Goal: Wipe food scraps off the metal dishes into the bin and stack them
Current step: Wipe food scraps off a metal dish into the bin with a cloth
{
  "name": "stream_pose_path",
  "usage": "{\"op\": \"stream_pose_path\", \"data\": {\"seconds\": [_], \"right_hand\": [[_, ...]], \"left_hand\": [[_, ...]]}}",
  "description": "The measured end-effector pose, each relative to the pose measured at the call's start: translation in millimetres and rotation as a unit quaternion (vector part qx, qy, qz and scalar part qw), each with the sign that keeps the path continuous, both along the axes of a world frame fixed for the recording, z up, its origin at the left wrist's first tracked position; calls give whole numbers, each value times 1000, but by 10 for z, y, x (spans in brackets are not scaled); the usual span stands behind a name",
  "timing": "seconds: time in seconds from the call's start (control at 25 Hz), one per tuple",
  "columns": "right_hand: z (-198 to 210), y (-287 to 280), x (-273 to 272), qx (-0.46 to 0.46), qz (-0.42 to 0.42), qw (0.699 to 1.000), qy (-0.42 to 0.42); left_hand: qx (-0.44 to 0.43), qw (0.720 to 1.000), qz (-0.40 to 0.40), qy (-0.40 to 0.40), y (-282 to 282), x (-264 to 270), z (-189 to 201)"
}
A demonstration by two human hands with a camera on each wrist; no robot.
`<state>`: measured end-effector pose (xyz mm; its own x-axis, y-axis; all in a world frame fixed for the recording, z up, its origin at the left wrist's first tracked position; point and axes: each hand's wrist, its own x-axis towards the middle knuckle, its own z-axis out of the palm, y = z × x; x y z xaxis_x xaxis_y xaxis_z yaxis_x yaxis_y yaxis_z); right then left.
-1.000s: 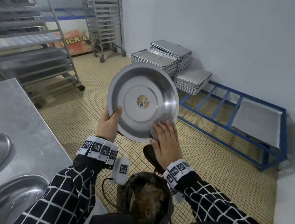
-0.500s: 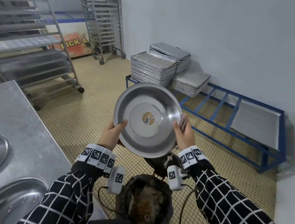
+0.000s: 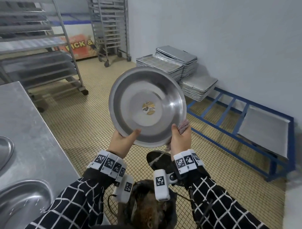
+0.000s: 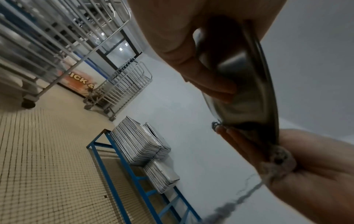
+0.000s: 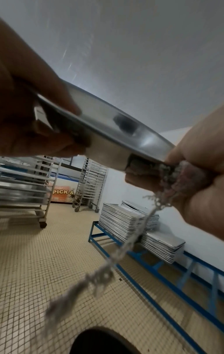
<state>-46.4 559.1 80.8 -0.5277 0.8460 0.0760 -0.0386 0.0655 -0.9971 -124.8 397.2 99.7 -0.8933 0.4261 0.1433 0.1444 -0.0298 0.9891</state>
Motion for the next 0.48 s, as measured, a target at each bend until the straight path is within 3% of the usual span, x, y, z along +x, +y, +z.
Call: {"op": "stream_pose_path", "data": {"seconds": [0.24,0.36,0.48], "right_hand": [[-91,-44,-9,51,56,990,-121],[-130,-163,6,107,64,984,-128],[-131,-428,-10,244,199,938,-143]], "left_hand": [[-32,996,71,-44,-135,-210,-31],[-72,993,89,-40,-159,-227,-58],[-74,994,79,-35,-110,-140,-60]]}}
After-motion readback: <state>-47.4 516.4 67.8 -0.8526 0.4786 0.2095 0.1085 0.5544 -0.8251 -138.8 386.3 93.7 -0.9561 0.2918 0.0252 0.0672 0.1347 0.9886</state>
